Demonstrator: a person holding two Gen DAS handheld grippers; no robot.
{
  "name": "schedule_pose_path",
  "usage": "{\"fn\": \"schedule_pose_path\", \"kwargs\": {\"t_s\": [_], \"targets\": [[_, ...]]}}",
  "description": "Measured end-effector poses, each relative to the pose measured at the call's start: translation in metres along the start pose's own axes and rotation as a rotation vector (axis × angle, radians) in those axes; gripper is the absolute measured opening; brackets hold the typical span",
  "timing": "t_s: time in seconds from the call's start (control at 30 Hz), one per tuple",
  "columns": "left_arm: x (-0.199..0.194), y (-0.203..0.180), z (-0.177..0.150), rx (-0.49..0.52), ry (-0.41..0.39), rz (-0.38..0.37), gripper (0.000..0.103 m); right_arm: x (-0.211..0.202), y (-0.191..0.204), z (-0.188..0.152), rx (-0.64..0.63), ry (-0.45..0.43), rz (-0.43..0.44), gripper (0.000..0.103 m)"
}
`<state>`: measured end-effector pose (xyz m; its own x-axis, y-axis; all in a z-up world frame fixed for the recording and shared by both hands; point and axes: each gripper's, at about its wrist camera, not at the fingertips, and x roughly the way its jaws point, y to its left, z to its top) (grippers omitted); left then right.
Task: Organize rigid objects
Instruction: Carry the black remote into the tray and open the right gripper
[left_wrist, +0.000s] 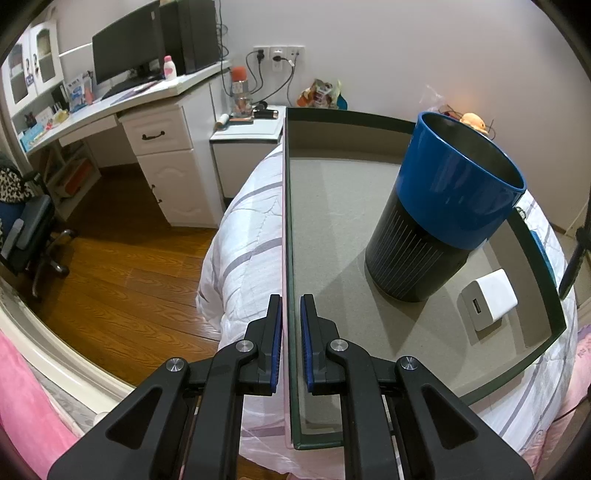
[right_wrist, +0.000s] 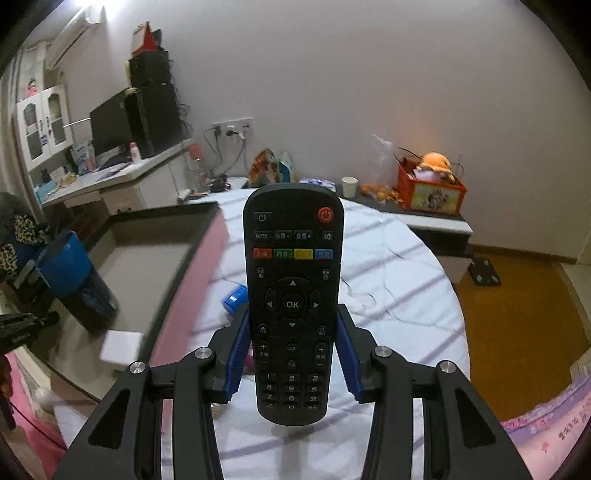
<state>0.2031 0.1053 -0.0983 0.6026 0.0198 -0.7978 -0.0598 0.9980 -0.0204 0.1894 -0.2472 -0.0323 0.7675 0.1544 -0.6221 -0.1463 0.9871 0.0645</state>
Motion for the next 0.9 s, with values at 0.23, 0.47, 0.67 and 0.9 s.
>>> {"fn": "schedule_pose_path", "kwargs": {"t_s": [0.23, 0.47, 0.67, 0.9], "targets": [[0.001, 0.001, 0.001, -0.003, 0.000, -0.006, 0.008, -0.013, 0.030, 0.022, -0.049, -0.068, 0.038, 0.044], [0.000, 0.002, 0.001, -0.005, 0.000, -0.010, 0.008, -0.018, 0.064, 0.039, -0.108, -0.107, 0.093, 0.045], [0.001, 0.001, 0.001, -0.005, 0.000, -0.012, 0.008, -0.012, 0.095, 0.042, -0.162, -0.107, 0.157, 0.045], [0.001, 0.001, 0.001, -0.004, 0.000, -0.012, 0.008, 0.023, 0.120, 0.037, -0.206, -0.018, 0.201, 0.045]]}}
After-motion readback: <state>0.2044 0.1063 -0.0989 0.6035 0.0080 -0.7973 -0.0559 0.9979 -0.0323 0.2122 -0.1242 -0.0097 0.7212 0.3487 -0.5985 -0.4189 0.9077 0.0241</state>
